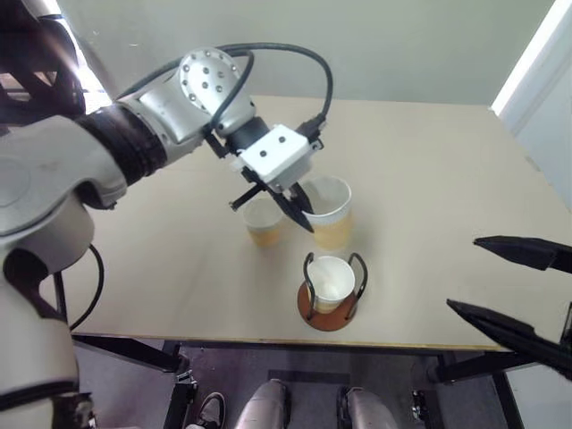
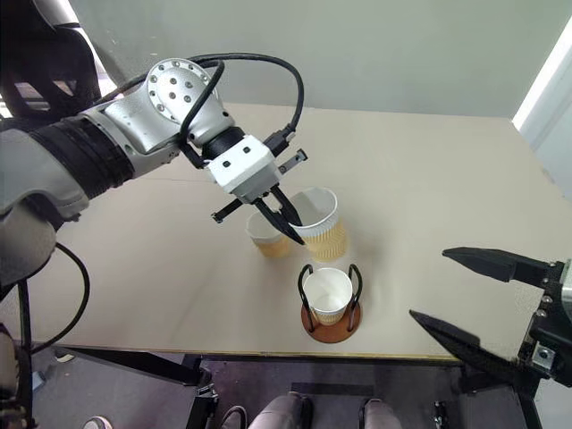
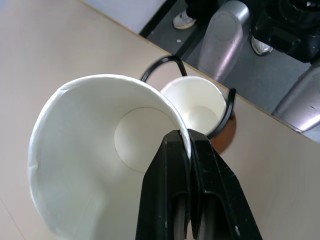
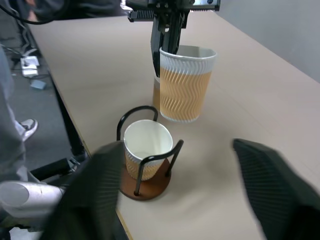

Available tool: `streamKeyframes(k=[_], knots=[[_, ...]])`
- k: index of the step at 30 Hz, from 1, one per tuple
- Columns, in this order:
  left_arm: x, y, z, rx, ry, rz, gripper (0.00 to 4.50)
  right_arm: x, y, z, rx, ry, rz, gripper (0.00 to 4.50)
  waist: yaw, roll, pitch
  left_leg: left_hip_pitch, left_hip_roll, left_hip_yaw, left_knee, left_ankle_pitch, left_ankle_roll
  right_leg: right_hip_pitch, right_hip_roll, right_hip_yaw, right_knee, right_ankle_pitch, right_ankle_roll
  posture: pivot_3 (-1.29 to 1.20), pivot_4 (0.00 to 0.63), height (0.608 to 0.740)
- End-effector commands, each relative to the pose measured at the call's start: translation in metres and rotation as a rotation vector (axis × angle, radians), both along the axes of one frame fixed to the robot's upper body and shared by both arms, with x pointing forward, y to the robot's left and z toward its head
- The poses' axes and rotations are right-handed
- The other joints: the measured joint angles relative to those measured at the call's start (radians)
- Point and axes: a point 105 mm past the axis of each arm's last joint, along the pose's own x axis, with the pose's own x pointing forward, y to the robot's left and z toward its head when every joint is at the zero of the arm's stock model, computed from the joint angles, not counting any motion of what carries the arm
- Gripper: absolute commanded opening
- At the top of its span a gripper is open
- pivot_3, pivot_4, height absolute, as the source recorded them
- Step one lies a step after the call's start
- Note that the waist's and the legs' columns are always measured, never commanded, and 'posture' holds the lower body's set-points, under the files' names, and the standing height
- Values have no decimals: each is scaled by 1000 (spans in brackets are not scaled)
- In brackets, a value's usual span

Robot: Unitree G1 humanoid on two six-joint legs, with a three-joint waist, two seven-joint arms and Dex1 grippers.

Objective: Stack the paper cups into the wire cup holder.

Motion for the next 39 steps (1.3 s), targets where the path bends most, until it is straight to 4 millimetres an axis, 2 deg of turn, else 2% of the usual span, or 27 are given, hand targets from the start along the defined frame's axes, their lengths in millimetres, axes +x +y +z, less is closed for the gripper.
streamKeyframes(k=[1,5,11,15,25,39], knots=[[-6,-7,14,-9,-42,-60,0,-8,1,8,11,-55,-25,4452,1,0,0,1,0,1,0,0,0,0,0,0,0,0,0,0,150,740],[-10,-12,14,1,-52,-101,0,-13,0,6,-2,-56,-61,4452,1,0,0,3,0,2,0,-5,8,2,0,0,1,0,0,0,150,740],[-13,-7,5,91,-80,-141,0,-17,-3,7,-13,-67,-105,4452,0,-2,1,10,0,5,1,-10,3,7,-2,1,1,-1,-2,0,150,740],[-15,-9,-3,138,-83,-178,0,-18,-2,9,-13,-72,-115,4452,0,-3,2,13,0,8,2,-9,4,10,-3,1,2,-7,-10,0,150,740],[-13,-21,-17,162,-46,-198,0,-15,1,12,-11,-76,-119,4452,0,-4,2,12,-1,9,11,-11,6,14,-4,1,4,-6,-8,0,150,740],[-12,-17,-31,212,-13,-198,0,-14,-1,14,-14,-88,-141,4452,1,-4,2,12,-1,10,15,-13,7,15,-4,1,4,-5,-7,0,150,740]])
